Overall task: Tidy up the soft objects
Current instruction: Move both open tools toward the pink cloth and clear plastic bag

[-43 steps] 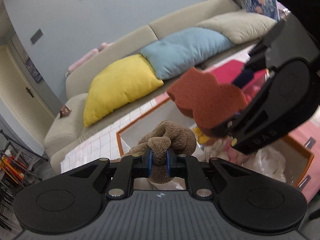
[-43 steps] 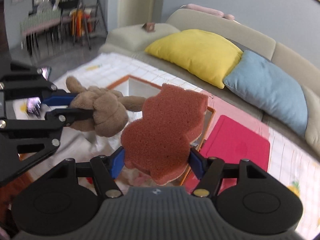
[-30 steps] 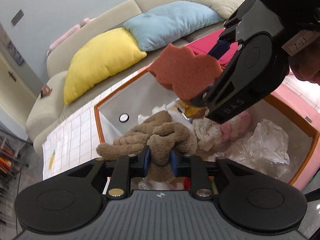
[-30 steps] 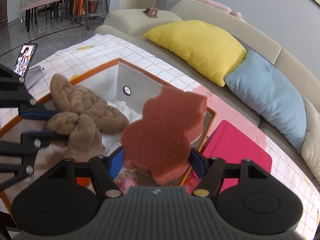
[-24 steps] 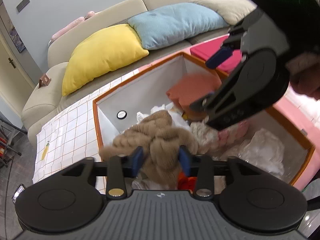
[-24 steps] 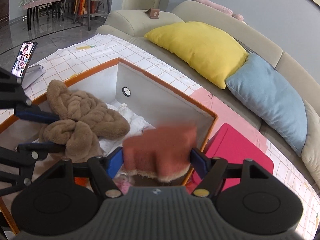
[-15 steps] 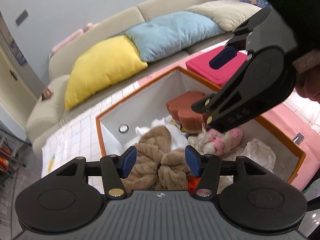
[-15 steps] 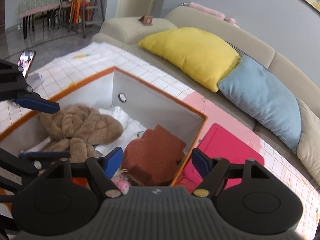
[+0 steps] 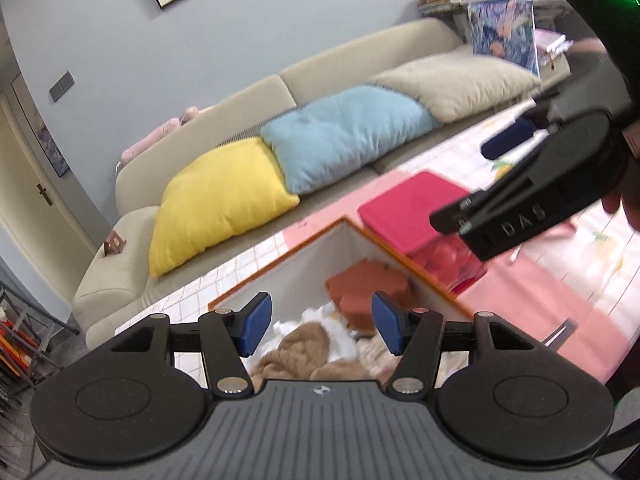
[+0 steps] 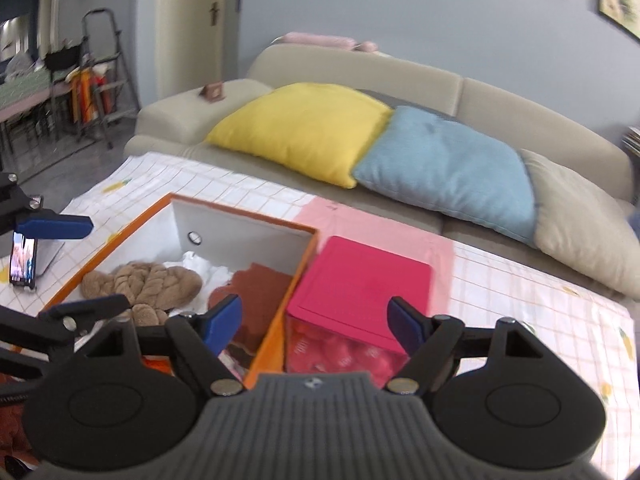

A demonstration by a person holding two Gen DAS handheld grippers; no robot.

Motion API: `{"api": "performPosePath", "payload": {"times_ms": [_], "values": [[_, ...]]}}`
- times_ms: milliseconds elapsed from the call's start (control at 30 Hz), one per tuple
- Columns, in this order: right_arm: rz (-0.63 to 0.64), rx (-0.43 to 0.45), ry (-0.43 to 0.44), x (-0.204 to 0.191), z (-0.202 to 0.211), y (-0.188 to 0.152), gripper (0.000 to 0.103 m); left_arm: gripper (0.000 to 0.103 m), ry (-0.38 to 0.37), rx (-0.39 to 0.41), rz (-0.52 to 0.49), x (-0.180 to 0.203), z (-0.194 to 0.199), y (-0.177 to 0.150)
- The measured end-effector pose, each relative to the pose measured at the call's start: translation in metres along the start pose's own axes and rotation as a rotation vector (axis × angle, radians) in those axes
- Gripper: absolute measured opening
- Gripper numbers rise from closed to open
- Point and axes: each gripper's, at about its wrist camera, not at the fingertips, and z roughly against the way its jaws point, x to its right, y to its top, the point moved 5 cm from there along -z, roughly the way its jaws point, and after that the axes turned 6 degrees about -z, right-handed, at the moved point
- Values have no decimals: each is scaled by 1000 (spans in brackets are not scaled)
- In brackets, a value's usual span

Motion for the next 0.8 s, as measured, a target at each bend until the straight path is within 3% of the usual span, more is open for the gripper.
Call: {"api": "performPosePath", "payload": {"times_ms": [200,433,567,800], "values": [[-86,25,-52,24,34,-19,85,68,-109,83,128,11,25,19],[-180,10,-129,60,58,-57,90,68,-265,110,289,32,37,30],[-241,-1,-229,90,68,-83,92,68,-327,78,273,55,35,31],[-339,-111,-344,136,59,-133,91,68,-417,17,190,100,17,36]]}}
